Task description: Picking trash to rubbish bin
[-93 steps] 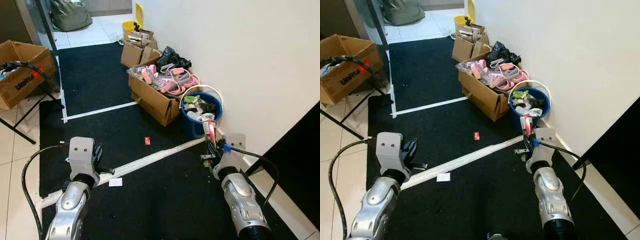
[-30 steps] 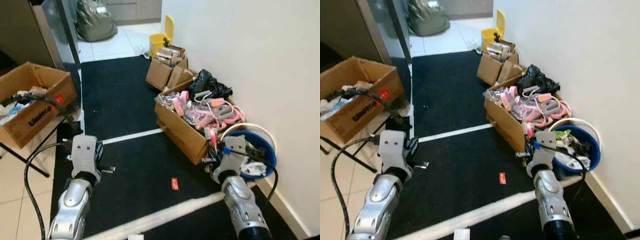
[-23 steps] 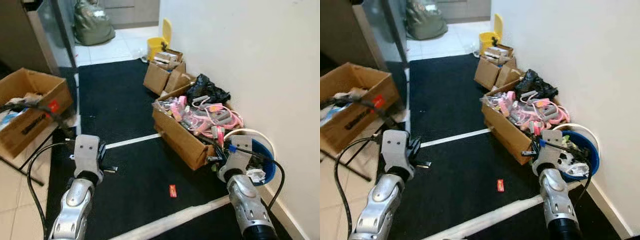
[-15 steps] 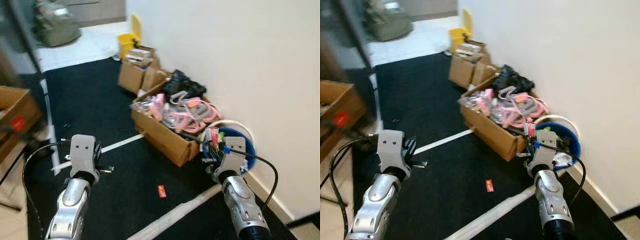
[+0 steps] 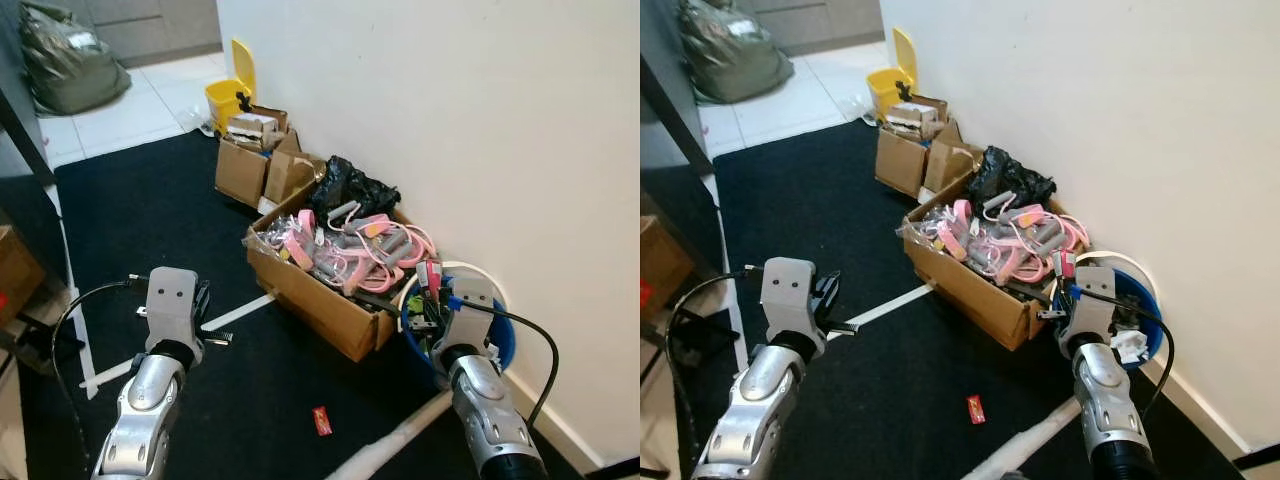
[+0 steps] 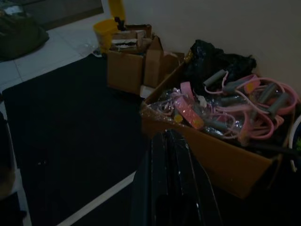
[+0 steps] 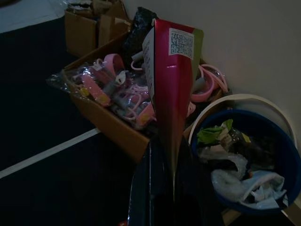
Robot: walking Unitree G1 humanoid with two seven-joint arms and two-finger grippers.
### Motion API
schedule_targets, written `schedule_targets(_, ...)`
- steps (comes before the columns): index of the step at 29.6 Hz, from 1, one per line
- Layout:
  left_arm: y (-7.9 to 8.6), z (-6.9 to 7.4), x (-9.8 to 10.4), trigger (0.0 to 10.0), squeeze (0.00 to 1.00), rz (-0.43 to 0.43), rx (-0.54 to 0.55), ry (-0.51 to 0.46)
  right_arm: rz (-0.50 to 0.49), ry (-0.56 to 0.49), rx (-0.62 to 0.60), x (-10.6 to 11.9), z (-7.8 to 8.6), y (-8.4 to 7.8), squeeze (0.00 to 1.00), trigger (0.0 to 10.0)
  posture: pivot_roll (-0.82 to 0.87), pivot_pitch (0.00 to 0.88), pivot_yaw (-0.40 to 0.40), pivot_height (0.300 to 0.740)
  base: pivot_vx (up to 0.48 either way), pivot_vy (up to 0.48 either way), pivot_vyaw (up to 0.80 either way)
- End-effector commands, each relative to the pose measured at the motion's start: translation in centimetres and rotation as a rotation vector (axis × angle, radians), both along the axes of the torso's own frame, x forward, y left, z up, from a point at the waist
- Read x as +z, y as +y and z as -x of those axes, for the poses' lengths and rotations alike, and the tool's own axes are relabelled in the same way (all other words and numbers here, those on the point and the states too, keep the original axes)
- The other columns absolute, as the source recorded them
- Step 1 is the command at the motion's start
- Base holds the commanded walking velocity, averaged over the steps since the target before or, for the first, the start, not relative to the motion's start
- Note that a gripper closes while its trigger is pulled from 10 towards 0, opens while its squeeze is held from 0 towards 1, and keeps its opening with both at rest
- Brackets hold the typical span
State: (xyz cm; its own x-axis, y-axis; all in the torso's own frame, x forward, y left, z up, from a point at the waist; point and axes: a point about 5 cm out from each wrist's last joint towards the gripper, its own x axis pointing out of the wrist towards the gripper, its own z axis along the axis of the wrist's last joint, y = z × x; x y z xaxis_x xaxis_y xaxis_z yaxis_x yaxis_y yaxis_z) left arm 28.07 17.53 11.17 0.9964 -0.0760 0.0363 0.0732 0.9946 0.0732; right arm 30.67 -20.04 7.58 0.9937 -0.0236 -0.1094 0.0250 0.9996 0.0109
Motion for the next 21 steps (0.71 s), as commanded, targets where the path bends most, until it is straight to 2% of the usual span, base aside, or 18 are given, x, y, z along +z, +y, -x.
schedule_targets(1, 0.02, 0.11, -0.32, 10.0, 0.0, -0.008, -0.002, 0.013, 0.005, 0.017, -0.012, -0.34, 0.21, -0.32, 0.0, 10.0, 0.05, 0.127, 0.002, 0.74, 0.368, 0.0, 0.0)
schedule_targets(12, -0.08, 0.07, -0.21, 10.0, 0.0, -0.008, -0.006, 0.009, 0.033, 0.001, 0.006, -0.12, 0.13, -0.15, 0.0, 10.0, 0.04, 0.129, 0.003, 0.74, 0.364, 0.0, 0.0)
schedule_targets(21, -0.07, -0.01, -0.17, 10.0, 0.0, -0.007, -0.003, 0.007, 0.05, -0.006, 0.011, -0.02, 0.05, -0.18, 0.0, 10.0, 0.04, 0.127, 0.002, 0.74, 0.35, 0.0, 0.66)
